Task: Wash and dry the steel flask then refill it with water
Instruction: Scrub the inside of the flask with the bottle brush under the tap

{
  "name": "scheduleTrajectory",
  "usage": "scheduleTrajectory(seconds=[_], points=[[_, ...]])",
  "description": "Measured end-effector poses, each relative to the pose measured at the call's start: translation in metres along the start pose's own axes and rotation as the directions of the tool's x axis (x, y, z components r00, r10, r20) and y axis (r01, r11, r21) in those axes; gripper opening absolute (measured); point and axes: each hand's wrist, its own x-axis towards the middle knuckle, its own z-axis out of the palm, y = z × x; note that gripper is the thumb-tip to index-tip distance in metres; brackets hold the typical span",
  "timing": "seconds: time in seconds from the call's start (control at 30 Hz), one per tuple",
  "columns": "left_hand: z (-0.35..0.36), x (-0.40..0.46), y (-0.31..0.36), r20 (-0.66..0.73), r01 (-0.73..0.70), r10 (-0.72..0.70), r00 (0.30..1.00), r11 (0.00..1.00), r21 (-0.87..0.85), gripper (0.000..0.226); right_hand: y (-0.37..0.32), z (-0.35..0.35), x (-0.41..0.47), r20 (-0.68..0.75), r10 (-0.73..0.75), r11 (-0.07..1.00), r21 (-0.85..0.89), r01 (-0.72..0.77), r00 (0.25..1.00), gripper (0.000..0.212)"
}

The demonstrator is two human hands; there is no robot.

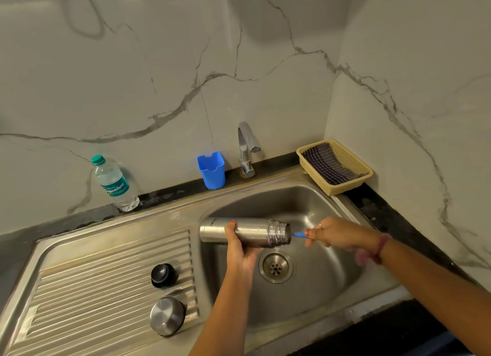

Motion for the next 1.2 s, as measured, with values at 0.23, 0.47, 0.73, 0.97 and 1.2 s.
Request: scheduleTrajectory(seconds=[0.23, 0.47, 0.73, 0.97, 1.2], points=[[-0.007, 0.0, 0.01, -0.009, -0.001, 0.001, 1.0, 0.999, -0.034, 0.047, 0.038, 0.022, -0.008, -0.201, -0.653, 0.548, -0.79, 0.273, 0.73, 0.043], [-0.003, -0.008, 0.0, 0.018, -0.002, 0.003, 1.0, 0.998, -0.07, 0.052, 0.019, 0.031, -0.008, -0.257, -0.544, 0.603, -0.782, 0.159, 0.799, 0.035], [-0.003, -0.016, 0.006, 0.09, -0.006, 0.008, 0.996, 1.0, -0.026, 0.046, -0.004, 0.002, -0.019, 0.062, 0.049, 0.995, 0.083, -0.054, 0.997, 0.033], [0.01, -0.019, 0.007, 0.103, -0.035, 0.031, 0.994, 0.999, 0.036, 0.063, 0.018, 0.034, -0.029, -0.281, -0.427, 0.678, -0.729, 0.099, 0.859, 0.048], [0.012, -0.011, 0.003, 0.086, -0.059, 0.054, 0.995, 0.997, 0.05, 0.05, 0.003, 0.022, -0.022, -0.223, -0.155, 0.982, -0.143, 0.125, 0.962, 0.028]])
